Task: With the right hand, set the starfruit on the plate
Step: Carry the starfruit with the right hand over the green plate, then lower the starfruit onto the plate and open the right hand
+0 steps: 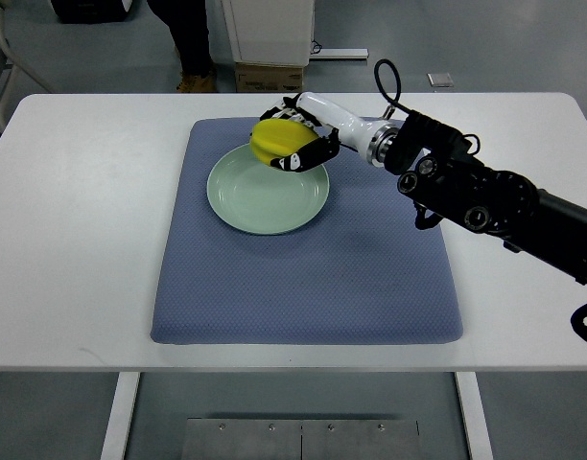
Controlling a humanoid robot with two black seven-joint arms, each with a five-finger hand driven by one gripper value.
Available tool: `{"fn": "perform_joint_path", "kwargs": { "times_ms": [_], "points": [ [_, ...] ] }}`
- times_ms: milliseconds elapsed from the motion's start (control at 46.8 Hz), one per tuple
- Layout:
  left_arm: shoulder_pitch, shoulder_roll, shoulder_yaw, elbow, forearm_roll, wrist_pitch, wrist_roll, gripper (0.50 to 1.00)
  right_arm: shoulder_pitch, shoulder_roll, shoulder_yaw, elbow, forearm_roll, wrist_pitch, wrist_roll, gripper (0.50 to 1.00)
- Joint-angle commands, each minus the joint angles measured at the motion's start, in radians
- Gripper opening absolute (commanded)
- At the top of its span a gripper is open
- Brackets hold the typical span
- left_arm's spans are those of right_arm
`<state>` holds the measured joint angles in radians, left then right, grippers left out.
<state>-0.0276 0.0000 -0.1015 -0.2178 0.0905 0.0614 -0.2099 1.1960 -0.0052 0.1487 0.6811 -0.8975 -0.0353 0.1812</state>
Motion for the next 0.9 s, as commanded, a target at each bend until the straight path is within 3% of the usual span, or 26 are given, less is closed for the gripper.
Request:
{"fn": "perform_joint_path", "kwargs": {
  "times_ms": [0,278,876],
  "points": [
    [0.000,0.000,0.000,0.000,0.000,0.000,0.000,1.000,-0.004,0.005,0.000,-0.015,0.009,-0.008,-0.011,0.500],
    [0.000,0.000,0.000,0.000,0.000,0.000,0.000,1.000,-0.016,0.005,-0.001,-0.066,0.015,-0.023,-0.058,0.500],
    [0.000,0.000,0.000,0.000,0.000,0.000,0.000,1.000,-0.075,0.005,-0.077,0.032,0.026,-0.021,-0.069,0.500]
  ]
}}
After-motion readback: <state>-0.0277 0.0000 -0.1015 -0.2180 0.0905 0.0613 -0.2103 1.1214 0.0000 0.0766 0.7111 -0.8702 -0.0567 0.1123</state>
